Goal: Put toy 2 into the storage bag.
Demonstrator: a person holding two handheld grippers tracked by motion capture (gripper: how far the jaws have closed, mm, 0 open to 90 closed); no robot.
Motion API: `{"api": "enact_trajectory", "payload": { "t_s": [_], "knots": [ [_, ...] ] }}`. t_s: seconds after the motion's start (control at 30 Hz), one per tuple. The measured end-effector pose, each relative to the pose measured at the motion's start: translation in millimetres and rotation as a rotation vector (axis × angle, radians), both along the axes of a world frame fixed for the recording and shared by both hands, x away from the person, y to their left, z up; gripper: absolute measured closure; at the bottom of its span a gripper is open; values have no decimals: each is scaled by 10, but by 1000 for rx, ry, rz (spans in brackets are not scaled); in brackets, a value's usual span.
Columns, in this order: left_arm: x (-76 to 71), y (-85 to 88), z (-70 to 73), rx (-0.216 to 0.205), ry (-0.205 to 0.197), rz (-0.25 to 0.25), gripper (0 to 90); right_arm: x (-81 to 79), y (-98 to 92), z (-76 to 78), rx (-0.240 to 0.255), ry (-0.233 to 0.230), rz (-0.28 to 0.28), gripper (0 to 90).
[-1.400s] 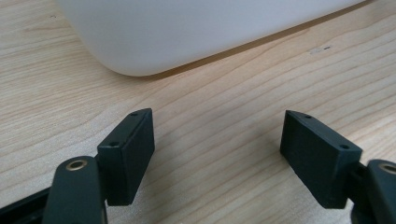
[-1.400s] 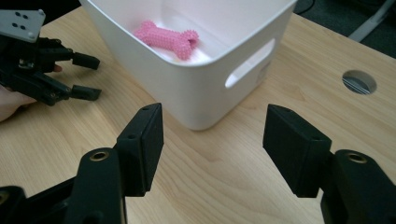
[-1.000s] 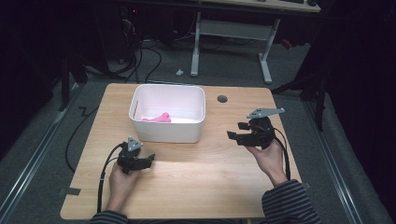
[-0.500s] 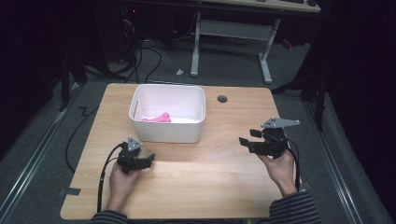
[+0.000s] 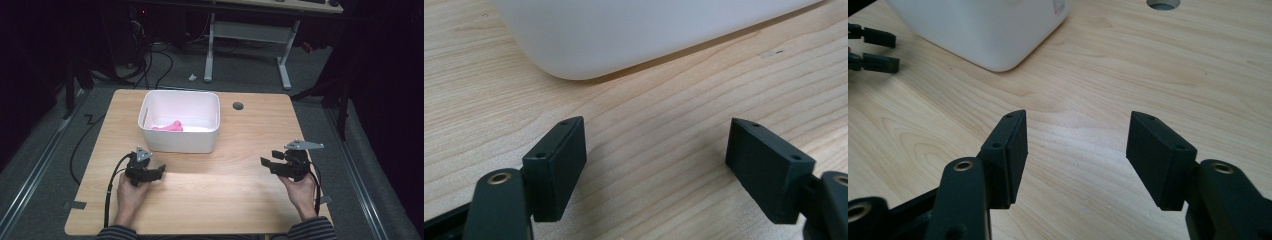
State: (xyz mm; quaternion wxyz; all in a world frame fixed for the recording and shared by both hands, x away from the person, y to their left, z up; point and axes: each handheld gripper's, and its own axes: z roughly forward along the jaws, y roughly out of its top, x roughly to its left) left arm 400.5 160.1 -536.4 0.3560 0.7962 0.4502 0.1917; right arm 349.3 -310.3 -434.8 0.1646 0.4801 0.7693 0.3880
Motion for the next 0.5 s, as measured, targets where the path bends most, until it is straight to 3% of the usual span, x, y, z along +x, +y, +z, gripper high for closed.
{"api": "enact_trajectory", "payload": {
  "t_s": [0.5],
  "knots": [
    [-3, -9, -1, 6, 1, -4, 219, 1, -96, -426, 45, 23, -56, 422]
  ]
}}
